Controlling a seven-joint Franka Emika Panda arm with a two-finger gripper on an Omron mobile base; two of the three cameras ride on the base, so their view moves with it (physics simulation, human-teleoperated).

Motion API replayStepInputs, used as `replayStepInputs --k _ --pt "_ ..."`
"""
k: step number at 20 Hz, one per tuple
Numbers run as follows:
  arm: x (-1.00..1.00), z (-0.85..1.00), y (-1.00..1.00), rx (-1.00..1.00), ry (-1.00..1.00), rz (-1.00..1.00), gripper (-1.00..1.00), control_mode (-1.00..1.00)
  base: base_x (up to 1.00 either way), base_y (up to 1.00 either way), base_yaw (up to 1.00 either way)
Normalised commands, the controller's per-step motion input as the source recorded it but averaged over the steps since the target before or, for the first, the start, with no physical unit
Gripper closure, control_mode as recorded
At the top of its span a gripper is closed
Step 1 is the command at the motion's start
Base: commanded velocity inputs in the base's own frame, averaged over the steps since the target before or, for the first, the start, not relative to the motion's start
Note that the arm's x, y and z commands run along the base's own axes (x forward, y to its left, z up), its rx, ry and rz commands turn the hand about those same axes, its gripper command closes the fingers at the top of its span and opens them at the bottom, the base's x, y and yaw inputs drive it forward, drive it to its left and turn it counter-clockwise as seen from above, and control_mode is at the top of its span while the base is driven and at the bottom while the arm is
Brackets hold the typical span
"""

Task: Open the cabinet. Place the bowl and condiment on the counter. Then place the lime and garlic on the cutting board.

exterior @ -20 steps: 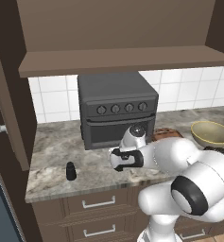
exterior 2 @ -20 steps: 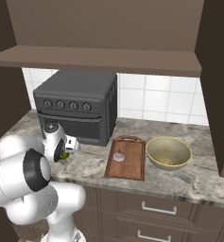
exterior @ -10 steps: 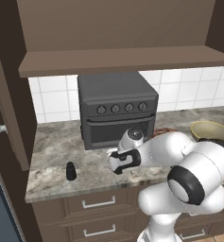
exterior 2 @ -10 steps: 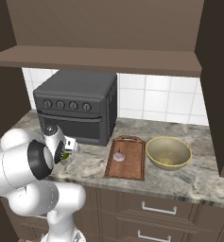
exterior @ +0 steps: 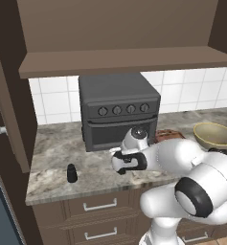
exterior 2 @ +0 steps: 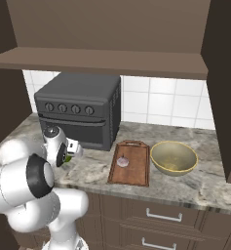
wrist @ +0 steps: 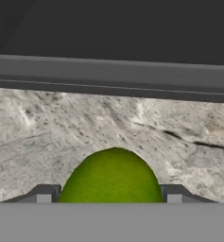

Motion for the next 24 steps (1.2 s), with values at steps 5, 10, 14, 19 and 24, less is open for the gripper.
replayStepInputs --k 5,10,14,19,24 --pt "0.00 0.46 -0.14 -0.05 0.07 0.00 1.00 -1.00 0.00 0.00 0.00" --pt "-0.01 0.39 -0.29 -0.06 0.09 -0.02 1.00 -1.00 0.00 0.00 0.00" --pt "0.00 0.28 -0.43 -0.05 0.05 -0.01 1.00 -1.00 0.00 0.00 0.00" --pt "-0.05 0.18 -0.58 -0.01 0.01 0.00 1.00 -1.00 0.00 0.00 0.00" --pt "-0.09 0.13 -0.62 0.00 0.00 0.00 1.00 -1.00 0.00 0.00 0.00"
